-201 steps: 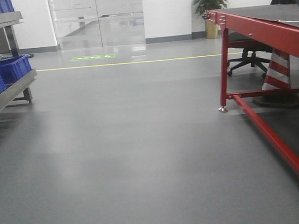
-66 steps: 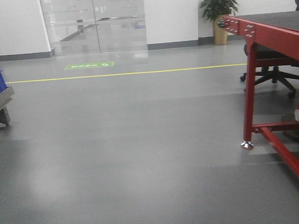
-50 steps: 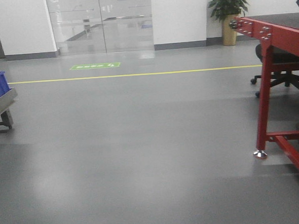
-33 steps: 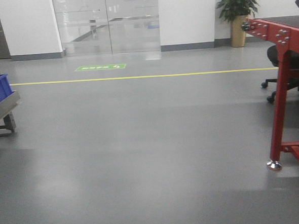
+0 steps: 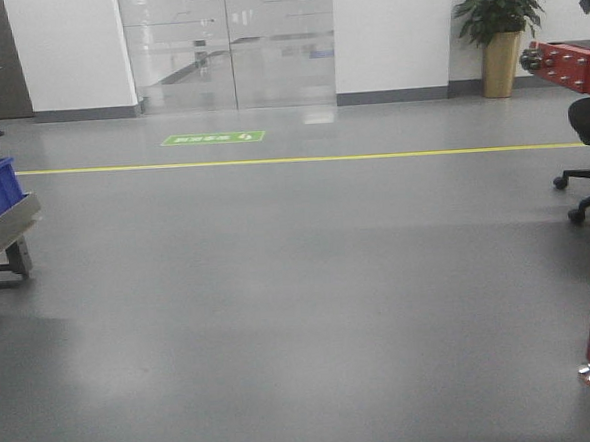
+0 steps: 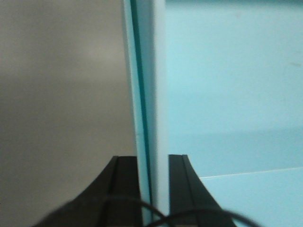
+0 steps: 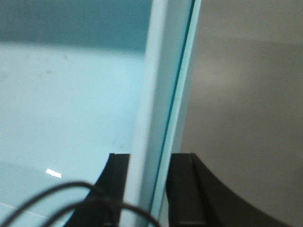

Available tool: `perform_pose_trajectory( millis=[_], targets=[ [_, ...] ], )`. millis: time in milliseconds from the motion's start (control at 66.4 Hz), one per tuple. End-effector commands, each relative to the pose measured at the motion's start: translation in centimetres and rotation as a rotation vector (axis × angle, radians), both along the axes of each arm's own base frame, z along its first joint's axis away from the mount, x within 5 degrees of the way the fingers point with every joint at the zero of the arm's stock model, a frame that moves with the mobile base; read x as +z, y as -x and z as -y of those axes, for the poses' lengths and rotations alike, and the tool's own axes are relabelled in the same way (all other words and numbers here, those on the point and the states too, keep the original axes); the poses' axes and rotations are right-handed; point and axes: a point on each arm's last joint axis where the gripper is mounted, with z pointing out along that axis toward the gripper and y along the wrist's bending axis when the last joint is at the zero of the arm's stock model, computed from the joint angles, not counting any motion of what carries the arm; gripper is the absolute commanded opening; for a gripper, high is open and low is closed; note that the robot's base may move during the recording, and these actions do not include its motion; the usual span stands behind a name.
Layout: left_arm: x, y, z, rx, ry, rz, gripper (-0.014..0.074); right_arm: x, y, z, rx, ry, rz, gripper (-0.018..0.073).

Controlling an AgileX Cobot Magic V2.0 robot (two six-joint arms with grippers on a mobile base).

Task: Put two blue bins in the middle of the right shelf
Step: 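Drive the base across the floor toward the glass door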

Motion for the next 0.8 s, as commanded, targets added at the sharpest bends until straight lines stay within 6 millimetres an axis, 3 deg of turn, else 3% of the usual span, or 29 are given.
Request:
perform_pose_trajectory(
  millis=[0,783],
  targets=[
    [1.74,0.87,0.96,-0.058,0.112,0.076,-0.0111,1.65,0.32,-0.55,0.038,-0.097,0.103,-0.0153],
    [1.75,0.85,0.93,-0.056,0.109,0.079,-0.0111,1.65,0.32,-0.55,0.038,-0.097,0.103,-0.0153]
  ],
)
